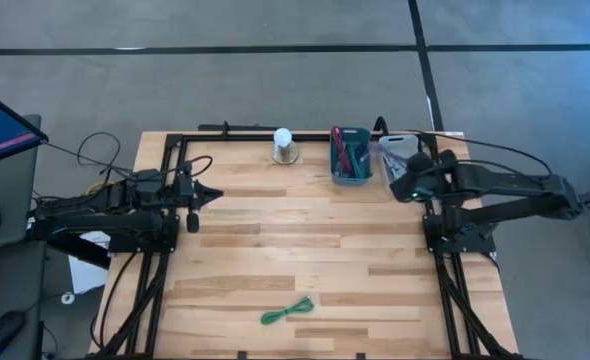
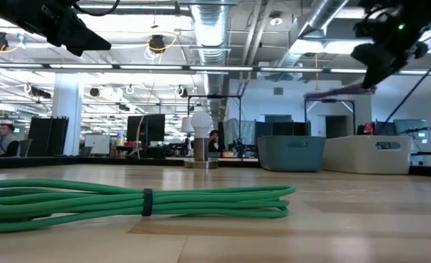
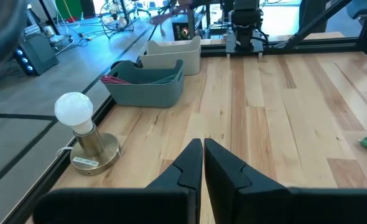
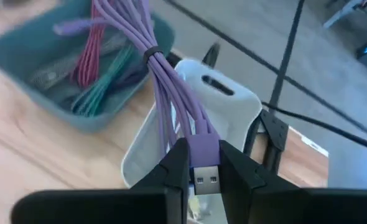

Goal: Pick & Place USB Port
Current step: Put the purple charger cable into the gray bin

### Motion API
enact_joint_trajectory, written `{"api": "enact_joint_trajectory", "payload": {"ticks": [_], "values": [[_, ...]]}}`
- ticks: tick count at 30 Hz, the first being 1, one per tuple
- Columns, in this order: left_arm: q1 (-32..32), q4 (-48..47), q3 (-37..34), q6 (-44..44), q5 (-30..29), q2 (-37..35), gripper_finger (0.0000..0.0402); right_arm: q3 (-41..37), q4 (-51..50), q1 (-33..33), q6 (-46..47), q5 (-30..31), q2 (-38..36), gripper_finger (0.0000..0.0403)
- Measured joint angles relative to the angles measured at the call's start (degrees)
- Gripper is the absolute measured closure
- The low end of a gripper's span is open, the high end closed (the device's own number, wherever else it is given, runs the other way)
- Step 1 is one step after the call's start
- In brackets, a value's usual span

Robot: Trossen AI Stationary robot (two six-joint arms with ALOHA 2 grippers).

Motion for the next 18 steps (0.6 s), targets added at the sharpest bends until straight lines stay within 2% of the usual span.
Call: {"api": "enact_joint_trajectory", "payload": {"ticks": [7, 10, 18], "values": [[0.0, 0.0, 0.0, 0.0, 0.0, 0.0, 0.0385, -0.1, -0.4, -7.9, -0.2, -1.0, -4.8, 0.0355], [0.0, 0.0, 0.0, 0.0, 0.0, 0.0, 0.0385, -0.1, -0.4, -10.6, -0.3, -1.3, -4.7, 0.0355], [0.0, 0.0, 0.0, 0.0, 0.0, 0.0, 0.0385, -0.7, -0.1, -17.2, 0.3, -7.5, -2.4, 0.0355]]}}
